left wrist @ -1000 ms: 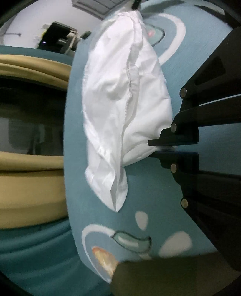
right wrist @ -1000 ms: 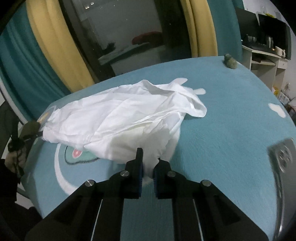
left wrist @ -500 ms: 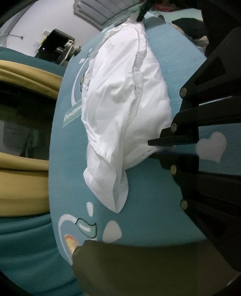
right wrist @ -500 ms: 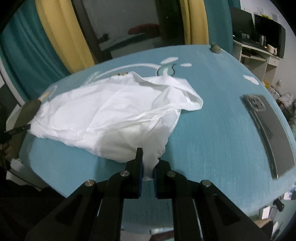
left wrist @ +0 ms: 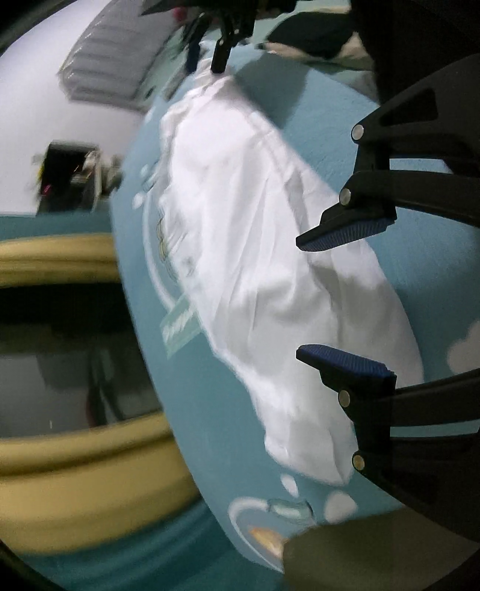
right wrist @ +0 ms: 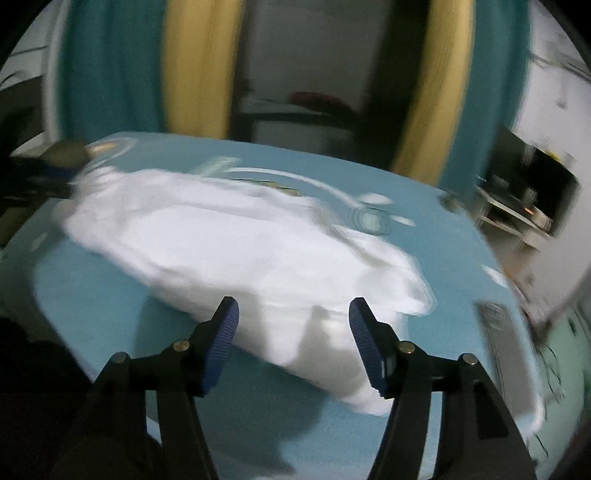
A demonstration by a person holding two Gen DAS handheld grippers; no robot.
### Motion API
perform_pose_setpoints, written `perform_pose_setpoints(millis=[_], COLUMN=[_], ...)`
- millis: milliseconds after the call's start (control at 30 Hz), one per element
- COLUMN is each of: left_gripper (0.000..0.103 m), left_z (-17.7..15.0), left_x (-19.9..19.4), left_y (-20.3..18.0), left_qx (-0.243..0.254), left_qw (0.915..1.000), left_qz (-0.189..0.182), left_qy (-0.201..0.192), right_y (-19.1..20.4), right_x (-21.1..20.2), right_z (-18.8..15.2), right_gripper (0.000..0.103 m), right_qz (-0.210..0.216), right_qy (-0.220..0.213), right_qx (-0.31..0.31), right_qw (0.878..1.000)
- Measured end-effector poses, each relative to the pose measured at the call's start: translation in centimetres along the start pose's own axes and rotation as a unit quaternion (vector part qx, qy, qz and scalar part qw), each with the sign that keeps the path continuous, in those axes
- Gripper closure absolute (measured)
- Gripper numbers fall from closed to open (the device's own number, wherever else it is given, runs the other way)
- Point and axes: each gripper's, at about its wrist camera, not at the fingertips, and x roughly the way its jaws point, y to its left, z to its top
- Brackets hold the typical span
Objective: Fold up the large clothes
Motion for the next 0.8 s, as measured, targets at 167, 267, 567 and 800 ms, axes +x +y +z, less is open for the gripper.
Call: perform_pose_setpoints(millis=[167, 267, 567, 800], left_gripper=[0.047, 0.047, 0.047, 0.091], left_z=[0.1, 0.3, 1.1, 2.8], left_x=[1.5, 2.3, 3.0, 4.2], left_y=[-1.9, -1.8, -0.5, 1.7], left_qx=[0.044, 0.044, 0.024, 0.013], left_qw=[0.9989, 0.9987, 0.9995, 0.9994], left_qz=[-0.009, 0.003, -0.009, -0.024], left_qy=[0.012, 0.024, 0.020, 0.020], right_y=[4.5, 5.3, 3.9, 1.5], right_x=[2.4, 3.1, 3.3, 4.3], right_z=[0.2, 0.4, 2.1, 6.3], right_gripper=[0.041, 0.041, 0.100, 0.101], right_qz=[0.018, 0.019, 0.106, 0.111], right_qy=[0.006, 0.005, -0.004, -0.035], right_qx=[-0.066, -0.092, -0.063, -0.052], right_qw=[0.998, 0.996, 0.992, 0.992])
